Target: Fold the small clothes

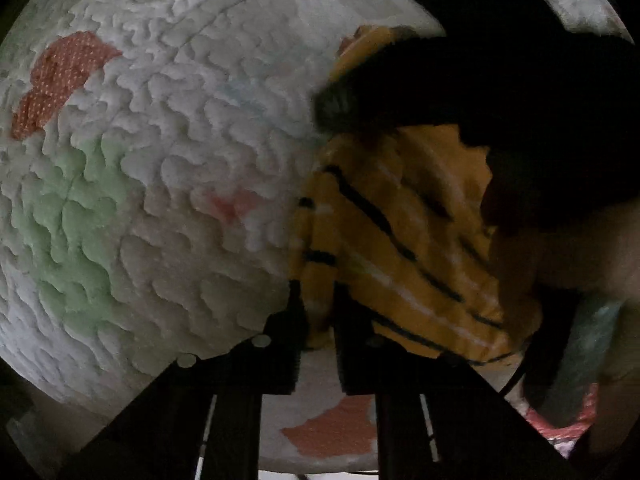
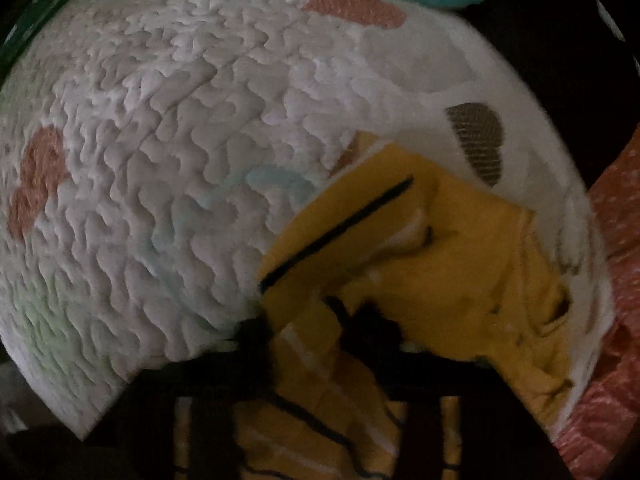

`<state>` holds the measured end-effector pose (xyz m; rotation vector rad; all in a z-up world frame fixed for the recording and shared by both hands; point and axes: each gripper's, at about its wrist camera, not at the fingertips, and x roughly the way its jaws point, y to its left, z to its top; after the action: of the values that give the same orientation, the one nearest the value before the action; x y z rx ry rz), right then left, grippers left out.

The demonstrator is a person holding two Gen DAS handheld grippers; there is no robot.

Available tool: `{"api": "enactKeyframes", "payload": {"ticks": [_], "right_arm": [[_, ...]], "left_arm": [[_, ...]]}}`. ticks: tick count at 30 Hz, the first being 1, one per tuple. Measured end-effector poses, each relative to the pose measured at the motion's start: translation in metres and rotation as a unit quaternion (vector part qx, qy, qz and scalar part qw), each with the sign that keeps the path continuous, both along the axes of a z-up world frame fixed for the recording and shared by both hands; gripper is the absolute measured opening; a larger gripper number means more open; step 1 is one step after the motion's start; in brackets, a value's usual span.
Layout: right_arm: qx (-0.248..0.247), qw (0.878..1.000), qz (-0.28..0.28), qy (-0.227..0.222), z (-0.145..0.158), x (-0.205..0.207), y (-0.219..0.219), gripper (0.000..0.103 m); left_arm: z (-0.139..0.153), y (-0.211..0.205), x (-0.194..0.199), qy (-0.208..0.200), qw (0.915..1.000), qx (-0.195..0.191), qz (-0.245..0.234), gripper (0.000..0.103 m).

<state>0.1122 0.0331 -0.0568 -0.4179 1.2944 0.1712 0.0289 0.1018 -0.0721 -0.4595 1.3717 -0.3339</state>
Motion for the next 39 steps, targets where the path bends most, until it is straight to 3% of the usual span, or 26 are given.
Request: {"api": "enactKeyframes", "payload": {"ticks": [3,7,9,12,15,17,20,23,27,31,33,36,39], "right_arm": [[0.065,0.997,-0.019,-0.023,0.022,-0.011,-0.023,0.015],[0.153,0.984,-0.067,-0.058,0.057,-0.026,-0.076,0.013],[0.179,0.977,-0.089,-0.078,0.075,-0.035,-0.113,0.013],[0.204,0.965,-0.135,-0.097,0.092,-0.053,-0.176,0.012],[0.21,0.952,-0.194,-0.107,0.088,-0.068,-0.25,0.012],[0.212,0.94,-0.245,-0.103,0.077,-0.082,-0.305,0.012],[0.214,0.928,-0.289,-0.097,0.054,-0.091,-0.346,0.012],[0.229,0.915,-0.32,-0.091,0.034,-0.099,-0.367,0.012],[0.234,0.912,-0.323,-0.095,0.027,-0.106,-0.372,0.012],[0.216,0.911,-0.336,-0.1,0.028,-0.113,-0.38,0.016],[0.19,0.909,-0.354,-0.112,0.032,-0.119,-0.391,0.027],[0.175,0.899,-0.374,-0.143,0.048,-0.13,-0.402,0.032],[0.216,0.889,-0.374,-0.154,0.061,-0.13,-0.409,0.033]], "left_arm": [[0.02,-0.012,-0.009,-0.021,0.9987,-0.047,-0.005,0.012],[0.049,-0.058,-0.027,-0.066,0.9921,-0.092,-0.053,0.012],[0.062,-0.088,-0.035,-0.091,0.9831,-0.121,-0.103,0.012],[0.079,-0.127,-0.046,-0.099,0.961,-0.194,-0.171,0.013],[0.089,-0.145,-0.049,-0.121,0.9534,-0.199,-0.192,0.013],[0.087,-0.146,-0.043,-0.122,0.957,-0.19,-0.183,0.018],[0.073,-0.134,-0.026,-0.092,0.969,-0.173,-0.15,0.019],[0.052,-0.135,-0.006,-0.049,0.9789,-0.156,-0.123,0.019],[0.038,-0.135,0.008,-0.01,0.9861,-0.117,-0.118,0.019],[0.031,-0.142,0.0,-0.002,0.9872,-0.086,-0.134,0.019],[0.032,-0.144,-0.006,-0.008,0.9869,-0.075,-0.143,0.019],[0.036,-0.145,-0.011,-0.014,0.9856,-0.077,-0.15,0.019],[0.042,-0.15,-0.015,-0.02,0.9843,-0.08,-0.156,0.019]]}}
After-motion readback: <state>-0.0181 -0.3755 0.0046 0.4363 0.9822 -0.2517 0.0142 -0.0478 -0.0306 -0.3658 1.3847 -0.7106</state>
